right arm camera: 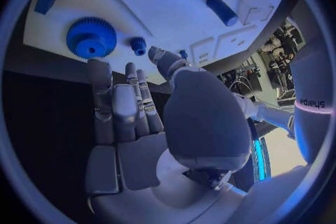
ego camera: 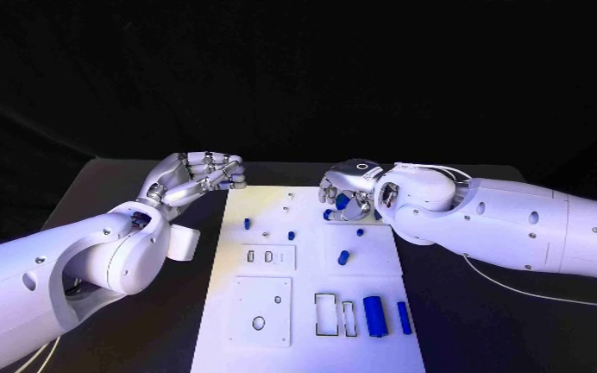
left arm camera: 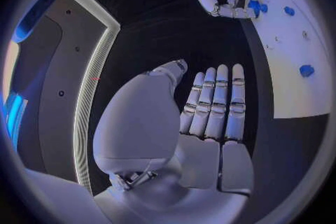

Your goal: Assemble the parts on the task board

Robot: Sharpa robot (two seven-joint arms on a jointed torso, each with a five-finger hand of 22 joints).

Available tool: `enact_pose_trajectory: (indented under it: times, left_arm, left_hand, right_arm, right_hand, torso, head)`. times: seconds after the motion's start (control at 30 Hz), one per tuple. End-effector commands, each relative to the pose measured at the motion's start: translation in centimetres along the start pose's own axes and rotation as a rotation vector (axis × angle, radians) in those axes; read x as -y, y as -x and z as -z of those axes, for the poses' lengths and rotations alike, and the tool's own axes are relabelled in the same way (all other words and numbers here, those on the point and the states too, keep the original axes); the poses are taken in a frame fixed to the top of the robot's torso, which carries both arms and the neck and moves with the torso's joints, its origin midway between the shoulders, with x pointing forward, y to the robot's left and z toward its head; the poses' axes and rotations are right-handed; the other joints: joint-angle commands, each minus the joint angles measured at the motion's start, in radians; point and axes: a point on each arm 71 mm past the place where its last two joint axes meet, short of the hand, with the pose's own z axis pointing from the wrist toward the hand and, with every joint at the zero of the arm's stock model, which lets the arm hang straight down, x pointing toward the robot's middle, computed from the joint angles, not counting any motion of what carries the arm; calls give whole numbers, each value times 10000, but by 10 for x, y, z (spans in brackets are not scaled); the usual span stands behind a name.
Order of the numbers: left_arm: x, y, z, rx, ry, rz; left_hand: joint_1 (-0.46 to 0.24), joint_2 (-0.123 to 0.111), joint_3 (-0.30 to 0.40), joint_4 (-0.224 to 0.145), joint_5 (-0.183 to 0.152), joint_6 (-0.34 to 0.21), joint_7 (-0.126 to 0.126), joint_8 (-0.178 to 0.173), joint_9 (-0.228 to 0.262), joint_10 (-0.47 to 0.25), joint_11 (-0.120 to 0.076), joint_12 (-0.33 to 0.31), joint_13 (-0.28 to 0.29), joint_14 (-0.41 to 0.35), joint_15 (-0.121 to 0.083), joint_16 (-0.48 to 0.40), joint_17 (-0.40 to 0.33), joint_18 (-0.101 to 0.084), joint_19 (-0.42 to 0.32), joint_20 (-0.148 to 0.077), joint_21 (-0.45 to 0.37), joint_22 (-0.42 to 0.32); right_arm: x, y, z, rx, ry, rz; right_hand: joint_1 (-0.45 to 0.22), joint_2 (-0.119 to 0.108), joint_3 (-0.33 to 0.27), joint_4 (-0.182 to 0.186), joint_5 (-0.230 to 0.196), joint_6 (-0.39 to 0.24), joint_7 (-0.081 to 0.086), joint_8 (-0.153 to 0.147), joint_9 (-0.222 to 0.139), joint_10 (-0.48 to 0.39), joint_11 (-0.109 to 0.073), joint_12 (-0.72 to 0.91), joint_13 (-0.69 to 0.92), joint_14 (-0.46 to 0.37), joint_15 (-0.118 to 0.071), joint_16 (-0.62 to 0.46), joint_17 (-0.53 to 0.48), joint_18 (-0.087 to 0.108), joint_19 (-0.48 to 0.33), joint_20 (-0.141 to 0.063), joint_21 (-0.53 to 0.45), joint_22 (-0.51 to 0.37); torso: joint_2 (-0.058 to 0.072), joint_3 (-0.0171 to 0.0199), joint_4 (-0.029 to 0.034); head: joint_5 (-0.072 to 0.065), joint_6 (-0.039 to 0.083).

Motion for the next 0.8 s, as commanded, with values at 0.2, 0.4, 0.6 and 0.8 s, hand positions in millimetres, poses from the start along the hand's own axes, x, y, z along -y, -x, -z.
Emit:
enact_pose_trajectory:
  times: [0.2,0.4,0.6,0.8]
  left_arm:
    - [1,-1,-1,-219,-27,48]
    - [1,-1,-1,-206,-26,48]
    - [1,-1,-1,-195,-9,47]
    - [0,0,-1,-174,15,38]
  left_hand:
    - [-49,-83,44,46,-49,13,28,24,-1,69,22,-73,10,-3,27,-30,18,102,43,10,-49,-24]
    - [-54,-85,52,47,-48,8,29,19,-2,67,23,-84,10,-10,30,-38,21,101,39,12,-56,-28]
    - [-54,-85,52,47,-48,8,29,19,-2,67,23,-84,10,-10,30,-38,21,101,39,12,-56,-28]
    - [-53,-86,60,45,-47,7,29,17,-3,69,23,-91,10,-12,31,-42,23,102,38,14,-60,-31]
  right_arm:
    - [2,-8,-2,-335,-184,430]
    - [1,-11,-3,-454,-140,419]
    - [1,-14,-4,-554,-172,413]
    - [2,-15,-4,-549,-205,378]
  right_hand:
    - [169,-54,454,104,20,118,-14,-49,59,12,-8,-31,7,367,13,839,971,-238,271,19,833,1072]
    - [202,-89,806,145,99,151,-12,-36,108,46,-3,-28,-3,396,11,1199,1397,-293,355,45,1202,1556]
    - [170,-125,1034,185,93,214,-32,7,171,223,-42,15,20,425,-14,1465,1720,-337,439,57,1499,1953]
    - [159,-50,1302,224,82,324,-97,92,267,435,-105,30,50,449,-69,1695,2010,-386,534,44,1796,2361]
  torso:
    - [39,16,45]
    - [44,8,80]
    - [42,1,103]
    - [42,-12,118]
  head:
    - [-45,-86]
    - [-55,-131]
    - [-78,-174]
    - [-89,-186]
